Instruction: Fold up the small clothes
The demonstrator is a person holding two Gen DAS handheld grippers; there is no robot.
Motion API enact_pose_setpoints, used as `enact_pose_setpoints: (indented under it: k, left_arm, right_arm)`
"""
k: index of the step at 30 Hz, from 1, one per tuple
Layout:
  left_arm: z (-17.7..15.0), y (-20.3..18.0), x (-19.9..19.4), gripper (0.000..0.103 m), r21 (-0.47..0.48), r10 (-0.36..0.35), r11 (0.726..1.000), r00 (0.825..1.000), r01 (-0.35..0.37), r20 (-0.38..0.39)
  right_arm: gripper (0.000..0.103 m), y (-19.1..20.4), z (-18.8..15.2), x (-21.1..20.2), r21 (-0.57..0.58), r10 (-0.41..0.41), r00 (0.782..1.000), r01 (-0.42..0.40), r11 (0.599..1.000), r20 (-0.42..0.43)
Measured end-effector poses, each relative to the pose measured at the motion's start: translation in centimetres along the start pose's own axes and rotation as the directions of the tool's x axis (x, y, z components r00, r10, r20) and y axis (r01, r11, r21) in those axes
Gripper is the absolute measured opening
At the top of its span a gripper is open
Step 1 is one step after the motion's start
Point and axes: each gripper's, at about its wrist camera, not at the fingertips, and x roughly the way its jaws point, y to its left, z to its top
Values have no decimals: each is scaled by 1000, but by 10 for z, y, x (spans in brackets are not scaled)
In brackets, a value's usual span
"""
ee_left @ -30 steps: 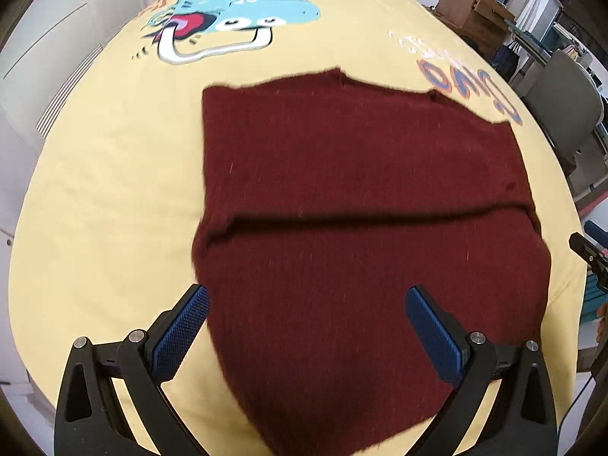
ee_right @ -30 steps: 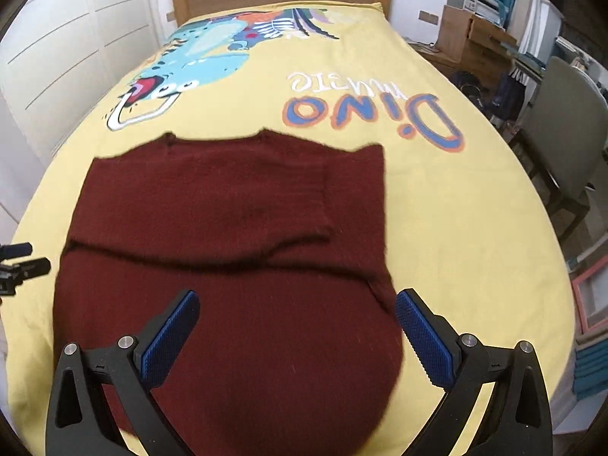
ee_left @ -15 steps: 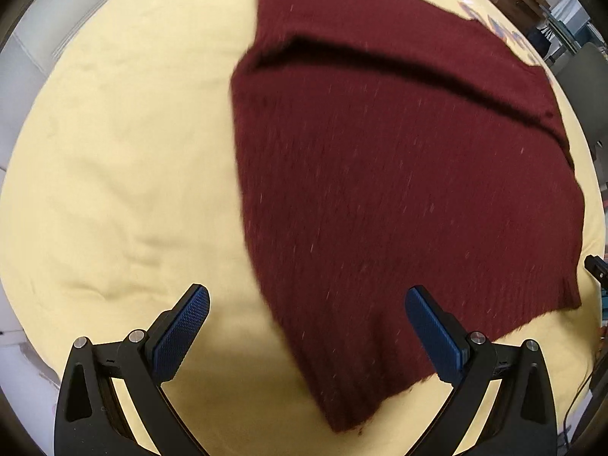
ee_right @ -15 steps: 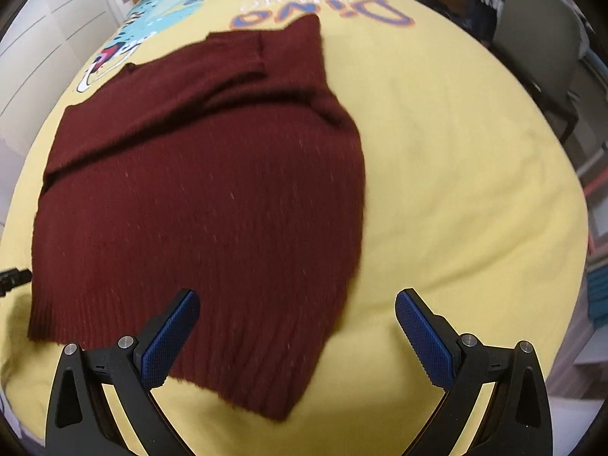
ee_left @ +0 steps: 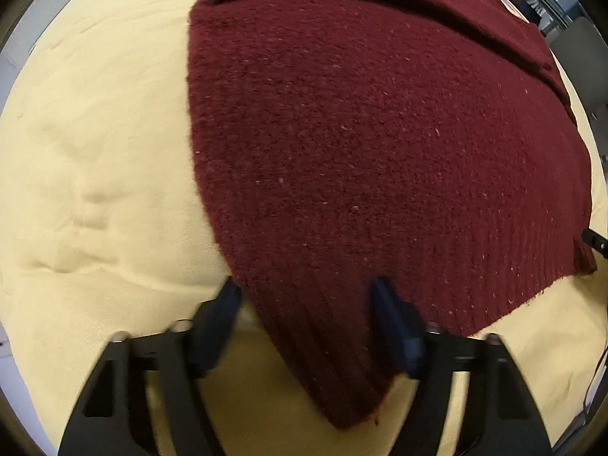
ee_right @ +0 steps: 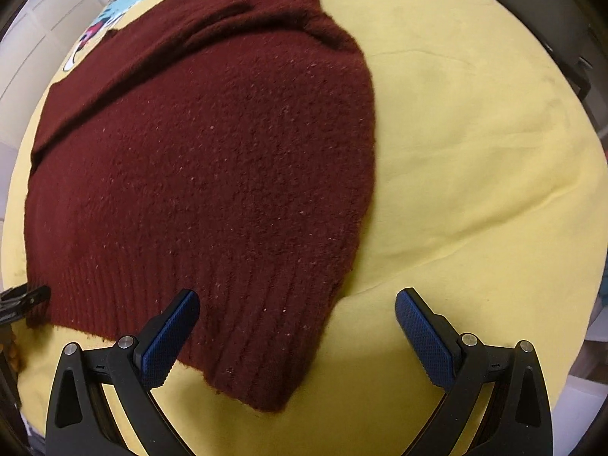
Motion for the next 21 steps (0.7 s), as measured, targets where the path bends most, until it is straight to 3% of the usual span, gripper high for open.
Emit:
enact_pose_setpoints:
  k: [3, 5, 6, 8, 10, 15, 21]
  left_arm:
    - [-2, -6, -1, 41, 30, -11, 999, 1000, 11, 1]
    - [-3, -8, -2, 17, 38, -53, 998, 999, 53, -10]
    - [-3, -9, -2, 14, 38, -71, 997, 997, 72, -17]
    - [-3, -11, -5, 10, 49, -77, 996, 997, 78, -16]
    - [1, -11, -9, 10, 51, -85, 995, 996, 86, -8]
    - [4, -5, -36, 9, 29, -132, 991, 990, 131, 44]
    - [20, 6, -69, 9, 12, -186, 982, 975, 186, 122]
  right_arm:
    - [83, 0, 0, 3, 2, 17, 1000, -17, 1000, -24]
    - [62, -2, -1, 6, 3, 24, 998, -24, 1000, -51]
    - [59, -2, -2, 8, -1, 34, 998, -34, 999, -62]
    - [29, 1, -3, 6, -10, 67, 996, -68, 998, -65]
    - [15, 1, -4, 4, 8, 117, 990, -117, 993, -75]
    - [14, -2, -2, -14, 21, 197, 979, -196, 980, -47]
    - [13, -6, 15, -57, 12, 251, 966, -252, 968, 68]
